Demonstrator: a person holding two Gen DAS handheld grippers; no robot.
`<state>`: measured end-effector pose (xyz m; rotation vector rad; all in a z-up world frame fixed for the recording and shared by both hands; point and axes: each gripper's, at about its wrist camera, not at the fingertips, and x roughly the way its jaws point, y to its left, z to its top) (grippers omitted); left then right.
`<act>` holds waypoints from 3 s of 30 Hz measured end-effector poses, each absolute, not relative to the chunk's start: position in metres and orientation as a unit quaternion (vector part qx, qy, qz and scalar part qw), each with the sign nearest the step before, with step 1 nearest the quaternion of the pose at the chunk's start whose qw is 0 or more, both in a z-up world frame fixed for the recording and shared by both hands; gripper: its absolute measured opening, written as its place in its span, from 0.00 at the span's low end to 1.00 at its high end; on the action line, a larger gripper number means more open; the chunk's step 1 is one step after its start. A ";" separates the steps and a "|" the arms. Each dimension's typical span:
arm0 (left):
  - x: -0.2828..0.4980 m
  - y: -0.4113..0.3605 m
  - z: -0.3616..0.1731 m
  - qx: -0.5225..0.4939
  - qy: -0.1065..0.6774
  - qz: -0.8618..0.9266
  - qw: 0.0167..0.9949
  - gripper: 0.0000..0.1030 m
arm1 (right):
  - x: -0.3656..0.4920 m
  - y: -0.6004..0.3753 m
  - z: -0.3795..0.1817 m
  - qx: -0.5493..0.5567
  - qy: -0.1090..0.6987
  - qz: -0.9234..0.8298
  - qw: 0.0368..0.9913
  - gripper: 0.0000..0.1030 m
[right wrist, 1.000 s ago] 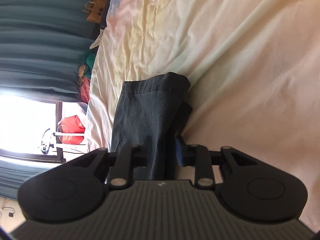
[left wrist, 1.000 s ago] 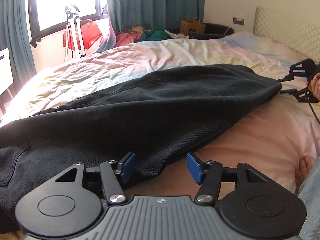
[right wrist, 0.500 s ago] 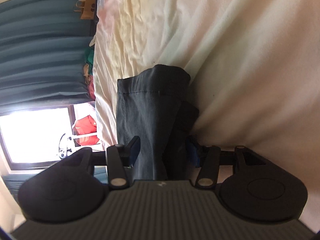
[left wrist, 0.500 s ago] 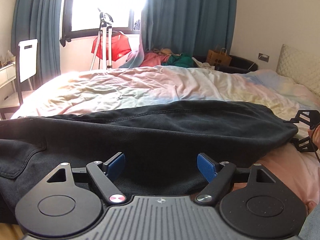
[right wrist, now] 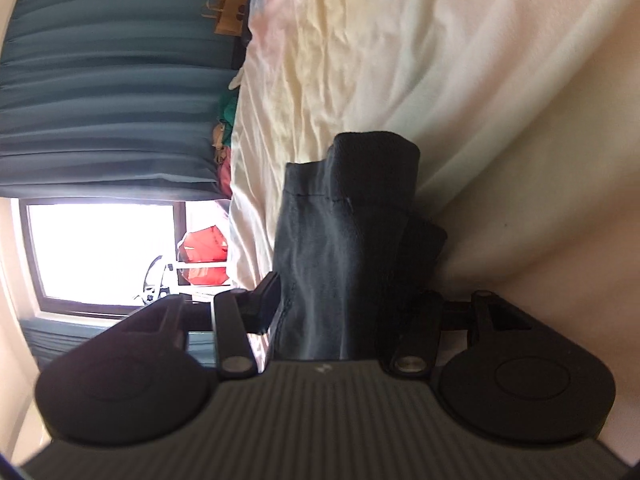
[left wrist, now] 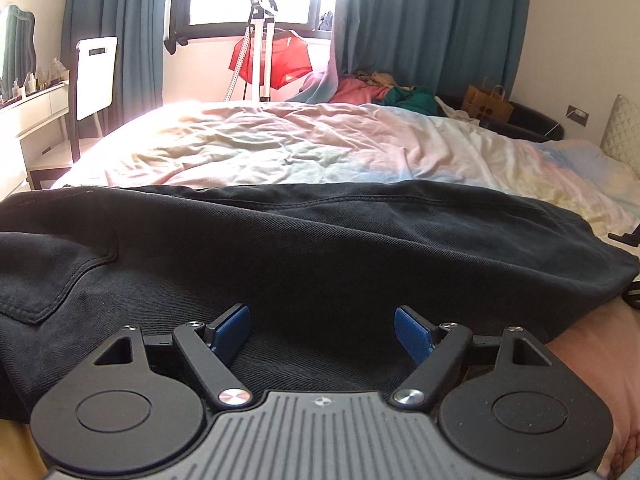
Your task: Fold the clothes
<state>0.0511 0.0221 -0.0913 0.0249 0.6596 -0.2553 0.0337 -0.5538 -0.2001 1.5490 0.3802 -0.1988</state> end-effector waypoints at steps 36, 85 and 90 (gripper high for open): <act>0.112 0.056 -0.109 0.033 0.398 -0.027 0.916 0.85 | 0.069 -0.496 -0.094 0.391 0.218 -0.143 0.883 0.10; 0.079 0.094 -0.065 -0.082 0.315 -0.077 0.942 0.87 | 0.038 -0.075 -0.077 -0.094 0.311 0.275 0.905 0.57; 0.070 0.088 -0.068 -0.048 0.319 -0.066 0.944 0.88 | 0.020 -0.136 -0.052 -0.010 0.310 0.232 0.922 0.61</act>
